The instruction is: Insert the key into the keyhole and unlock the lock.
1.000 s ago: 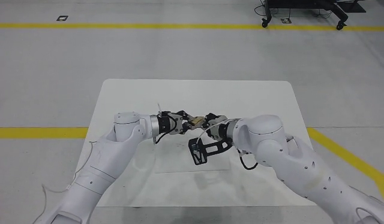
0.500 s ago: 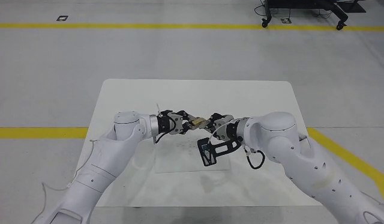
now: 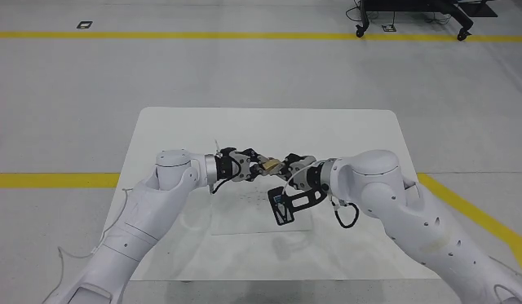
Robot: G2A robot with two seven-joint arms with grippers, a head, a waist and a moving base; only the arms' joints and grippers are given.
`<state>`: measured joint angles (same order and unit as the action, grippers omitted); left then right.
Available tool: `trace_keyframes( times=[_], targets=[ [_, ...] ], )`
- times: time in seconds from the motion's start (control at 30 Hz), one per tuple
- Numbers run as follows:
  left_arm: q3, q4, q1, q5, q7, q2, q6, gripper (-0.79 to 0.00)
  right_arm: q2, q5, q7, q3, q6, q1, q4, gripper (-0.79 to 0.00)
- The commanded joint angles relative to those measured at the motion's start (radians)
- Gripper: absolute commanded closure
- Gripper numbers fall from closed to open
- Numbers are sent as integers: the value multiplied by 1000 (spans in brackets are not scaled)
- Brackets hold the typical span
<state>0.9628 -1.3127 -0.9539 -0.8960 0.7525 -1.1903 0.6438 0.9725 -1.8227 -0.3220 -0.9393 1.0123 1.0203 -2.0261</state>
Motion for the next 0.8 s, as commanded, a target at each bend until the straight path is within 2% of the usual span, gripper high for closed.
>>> trace_keyframes(
  times=[0.0,0.47,0.77],
  targets=[
    [1,2,-1,-1,1,0,-2,0,-1,6,2,-6,0,3,-2,0],
    [0,-3,-2,4,30,1,-7,0,-4,18,22,-29,-1,20,1,0],
    [2,-7,-3,11,51,3,-6,0,-2,29,-20,-26,0,19,2,0]
  ],
)
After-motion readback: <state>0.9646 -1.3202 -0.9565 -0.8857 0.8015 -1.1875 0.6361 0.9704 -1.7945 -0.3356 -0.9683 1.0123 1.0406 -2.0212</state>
